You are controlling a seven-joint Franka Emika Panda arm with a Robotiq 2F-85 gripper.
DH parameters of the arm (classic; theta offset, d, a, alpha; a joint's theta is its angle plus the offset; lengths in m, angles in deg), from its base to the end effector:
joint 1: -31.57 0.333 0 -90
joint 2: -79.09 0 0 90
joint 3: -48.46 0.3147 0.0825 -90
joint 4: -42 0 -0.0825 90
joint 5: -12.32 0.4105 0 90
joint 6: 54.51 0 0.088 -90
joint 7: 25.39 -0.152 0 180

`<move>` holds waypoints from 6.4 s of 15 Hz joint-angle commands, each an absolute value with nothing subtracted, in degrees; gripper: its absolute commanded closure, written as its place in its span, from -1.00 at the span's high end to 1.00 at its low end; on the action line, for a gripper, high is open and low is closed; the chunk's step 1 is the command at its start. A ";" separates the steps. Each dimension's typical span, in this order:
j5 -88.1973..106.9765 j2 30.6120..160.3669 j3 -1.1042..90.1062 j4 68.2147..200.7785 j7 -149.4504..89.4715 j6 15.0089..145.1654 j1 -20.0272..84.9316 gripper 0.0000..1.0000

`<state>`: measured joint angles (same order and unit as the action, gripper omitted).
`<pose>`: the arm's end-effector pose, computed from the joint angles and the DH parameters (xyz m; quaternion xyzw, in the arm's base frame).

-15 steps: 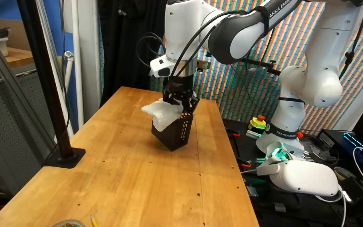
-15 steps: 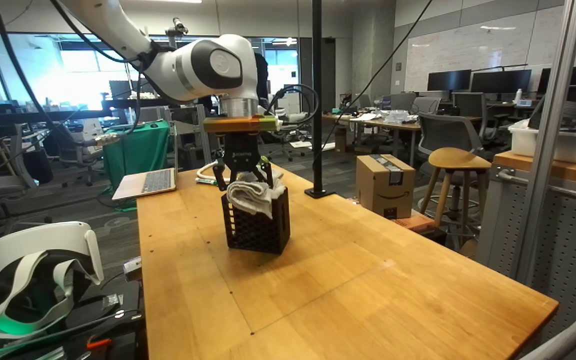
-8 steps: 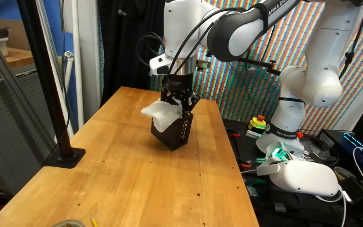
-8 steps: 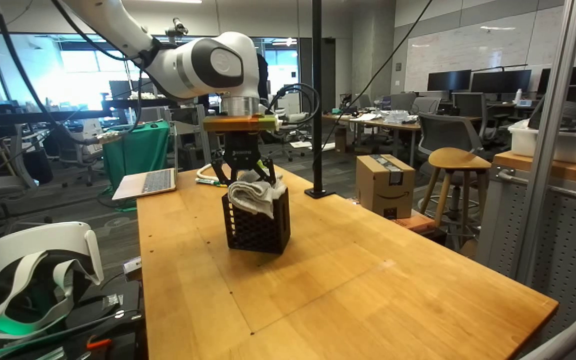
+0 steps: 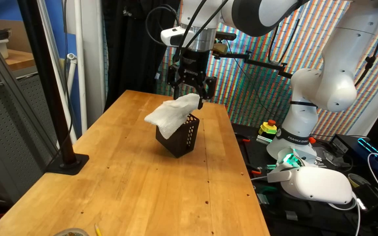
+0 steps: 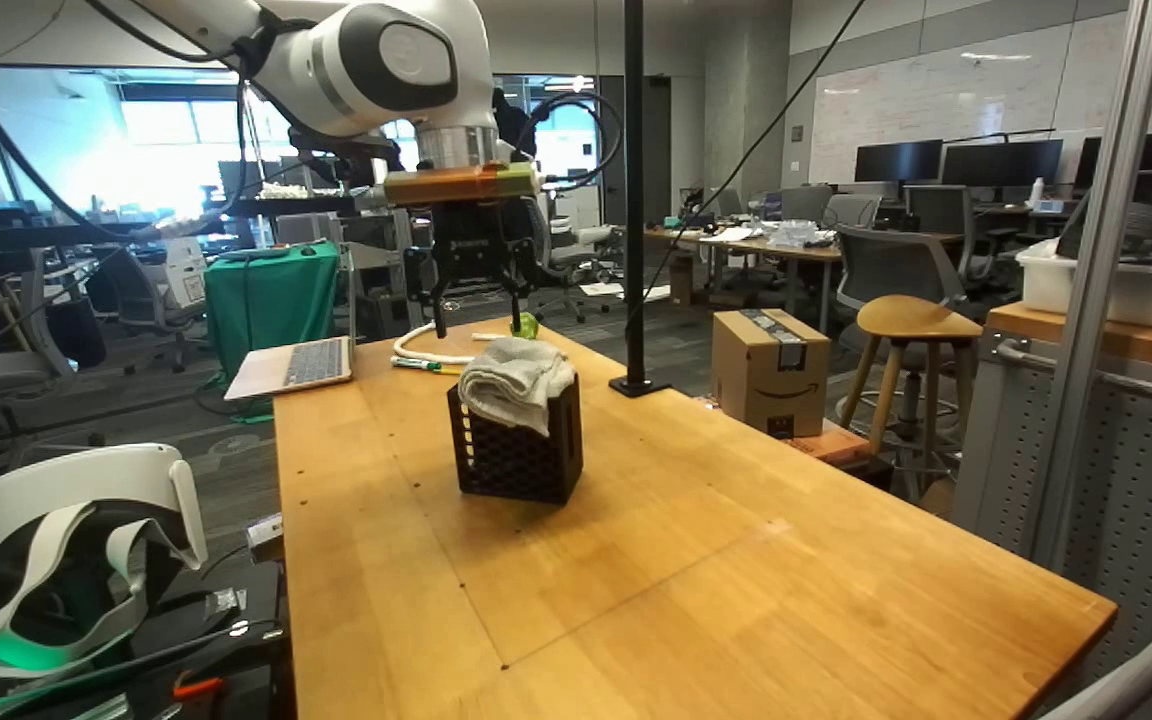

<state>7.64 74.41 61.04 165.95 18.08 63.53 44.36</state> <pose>0.4910 0.2247 0.3701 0.8131 0.5803 -0.0188 0.0423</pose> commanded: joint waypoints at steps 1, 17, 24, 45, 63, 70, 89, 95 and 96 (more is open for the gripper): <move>8.49 72.42 61.03 166.19 18.78 64.53 45.29 0.36; -0.99 76.04 61.54 165.92 7.07 65.84 45.38 -0.91; -1.17 79.51 61.59 165.80 3.71 68.53 45.21 -0.95; 1.96 88.56 62.32 165.28 7.33 65.89 44.57 -0.94; 4.18 75.98 65.75 166.78 11.65 67.23 47.70 -0.94; 3.06 66.95 63.91 167.28 14.70 65.47 47.67 -0.93; 3.27 71.62 63.19 171.58 16.15 65.25 49.38 -0.93; 2.84 73.56 63.90 171.16 15.45 68.75 49.30 -0.93; 2.80 73.80 64.01 170.99 15.42 69.15 49.31 -0.93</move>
